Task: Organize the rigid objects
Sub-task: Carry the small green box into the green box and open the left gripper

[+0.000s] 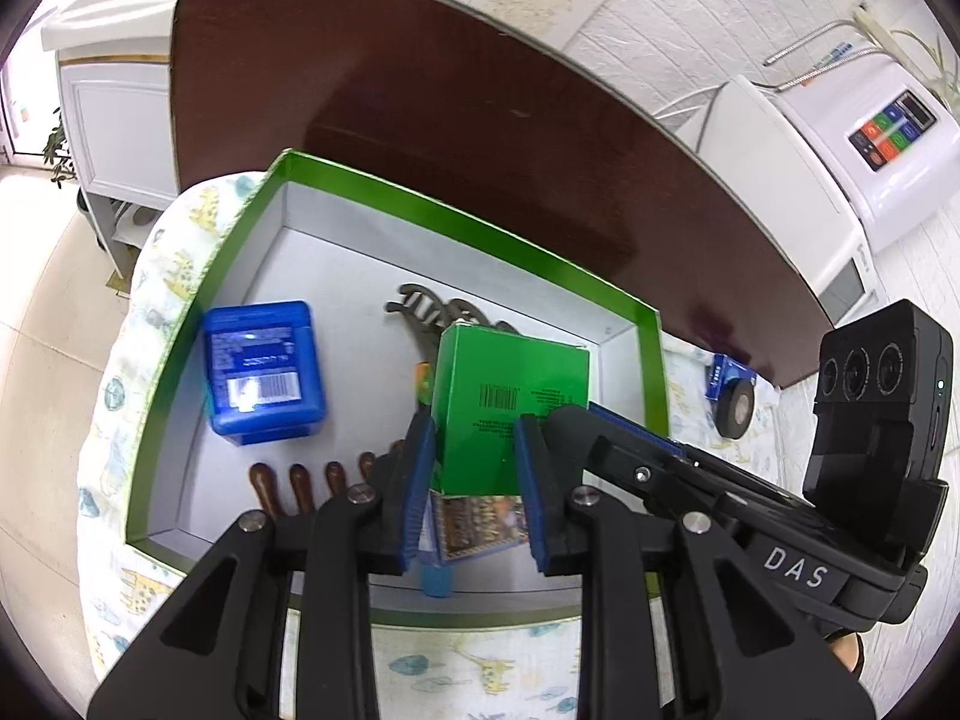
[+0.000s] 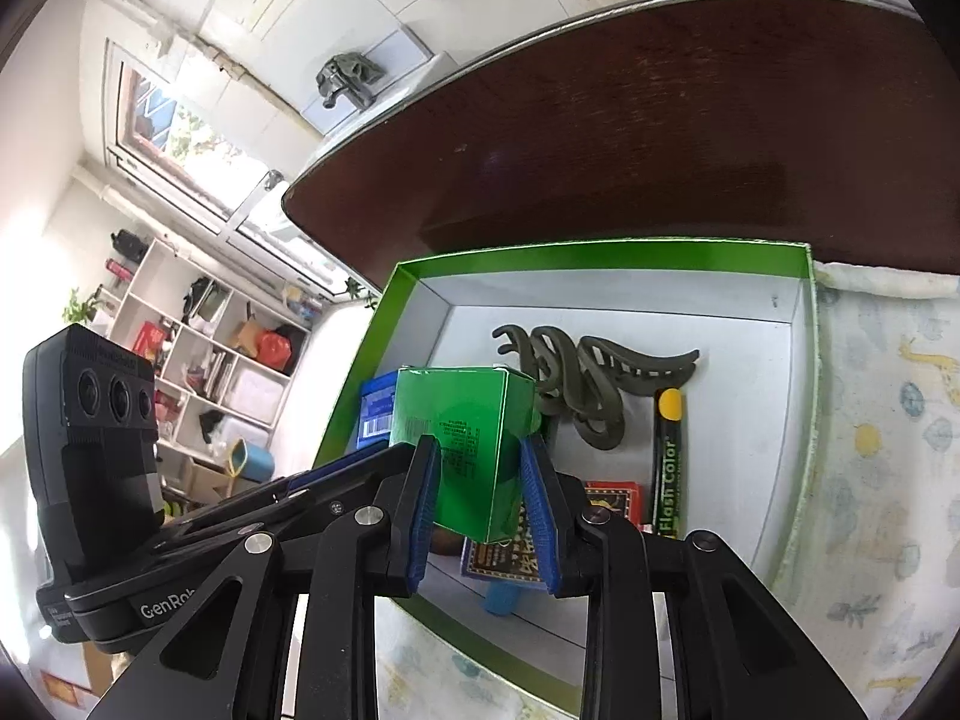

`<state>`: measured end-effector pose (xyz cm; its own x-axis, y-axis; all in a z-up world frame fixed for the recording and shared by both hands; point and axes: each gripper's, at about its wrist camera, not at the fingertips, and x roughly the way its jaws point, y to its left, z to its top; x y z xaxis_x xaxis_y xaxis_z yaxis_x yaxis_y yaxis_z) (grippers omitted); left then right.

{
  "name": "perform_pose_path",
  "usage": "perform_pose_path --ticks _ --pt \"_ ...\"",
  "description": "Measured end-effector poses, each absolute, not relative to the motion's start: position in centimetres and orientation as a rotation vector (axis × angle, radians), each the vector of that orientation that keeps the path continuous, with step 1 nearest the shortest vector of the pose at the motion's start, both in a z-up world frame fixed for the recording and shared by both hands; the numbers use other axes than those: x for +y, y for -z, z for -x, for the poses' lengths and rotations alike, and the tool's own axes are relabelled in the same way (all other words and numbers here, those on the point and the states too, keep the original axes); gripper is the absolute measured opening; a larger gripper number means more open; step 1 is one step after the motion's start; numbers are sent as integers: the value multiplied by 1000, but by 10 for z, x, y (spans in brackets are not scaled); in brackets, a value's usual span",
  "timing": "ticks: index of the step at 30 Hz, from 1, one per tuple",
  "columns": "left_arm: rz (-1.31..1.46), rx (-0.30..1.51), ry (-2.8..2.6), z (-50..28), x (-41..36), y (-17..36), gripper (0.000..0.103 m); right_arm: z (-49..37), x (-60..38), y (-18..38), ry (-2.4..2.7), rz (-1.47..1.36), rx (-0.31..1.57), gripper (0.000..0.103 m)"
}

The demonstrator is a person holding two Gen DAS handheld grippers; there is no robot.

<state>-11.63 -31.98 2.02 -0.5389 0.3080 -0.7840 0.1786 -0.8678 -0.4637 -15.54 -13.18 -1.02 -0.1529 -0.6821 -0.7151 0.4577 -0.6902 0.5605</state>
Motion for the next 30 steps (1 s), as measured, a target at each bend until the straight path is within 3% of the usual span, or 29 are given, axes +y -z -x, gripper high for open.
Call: perform_pose_path --ticks 18,23,30 --pt "1549 -849 -2553 125 -346 8 23 167 -166 43 1869 -1431 -245 31" --pt "1546 -735 -2663 123 -334 -5 28 162 -162 34 1910 -1395 -188 31" --pt "1483 -644 -2686 128 -301 -27 45 159 -127 10 1980 -1328 -171 31"
